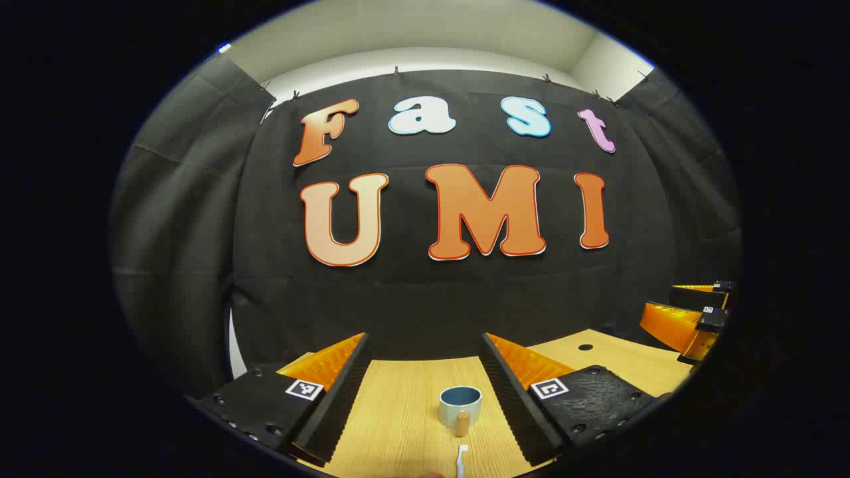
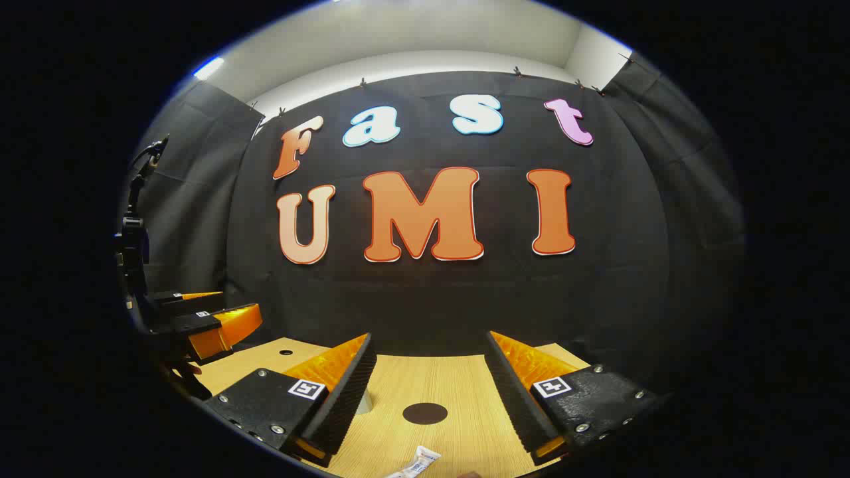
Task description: Put the toothbrush and toothpaste on the desktop into the cup, then pick up the cup and place it on the coaster on the desktop.
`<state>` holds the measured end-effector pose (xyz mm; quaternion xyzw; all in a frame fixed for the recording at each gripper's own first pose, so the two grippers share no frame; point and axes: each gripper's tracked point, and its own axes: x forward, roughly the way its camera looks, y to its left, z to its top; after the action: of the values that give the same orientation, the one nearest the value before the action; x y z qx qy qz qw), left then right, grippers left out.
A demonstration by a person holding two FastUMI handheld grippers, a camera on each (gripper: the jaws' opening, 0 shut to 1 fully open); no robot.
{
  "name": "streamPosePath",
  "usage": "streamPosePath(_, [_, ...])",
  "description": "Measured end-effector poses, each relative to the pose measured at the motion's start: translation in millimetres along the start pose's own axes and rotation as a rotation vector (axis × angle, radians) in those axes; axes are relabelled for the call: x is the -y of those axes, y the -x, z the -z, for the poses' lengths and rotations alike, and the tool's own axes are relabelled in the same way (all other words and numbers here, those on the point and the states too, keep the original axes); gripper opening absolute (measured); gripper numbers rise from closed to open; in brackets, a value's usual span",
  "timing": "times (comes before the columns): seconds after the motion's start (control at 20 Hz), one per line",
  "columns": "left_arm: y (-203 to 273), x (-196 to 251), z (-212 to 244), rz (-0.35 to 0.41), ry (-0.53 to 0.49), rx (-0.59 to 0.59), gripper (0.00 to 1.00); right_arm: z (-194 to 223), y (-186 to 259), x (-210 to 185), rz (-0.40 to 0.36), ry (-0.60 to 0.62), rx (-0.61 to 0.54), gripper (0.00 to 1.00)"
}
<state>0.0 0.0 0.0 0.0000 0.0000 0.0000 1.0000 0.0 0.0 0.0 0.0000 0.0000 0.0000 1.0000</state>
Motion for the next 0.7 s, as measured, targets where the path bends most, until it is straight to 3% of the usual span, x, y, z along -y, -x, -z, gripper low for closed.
streamPosePath(0.7, [-1.9, 8.1, -2.8, 0.014, -0.004, 0.004, 0.97, 3.0, -0.4, 1.4, -0.008, -0.001, -0.03, 0.98])
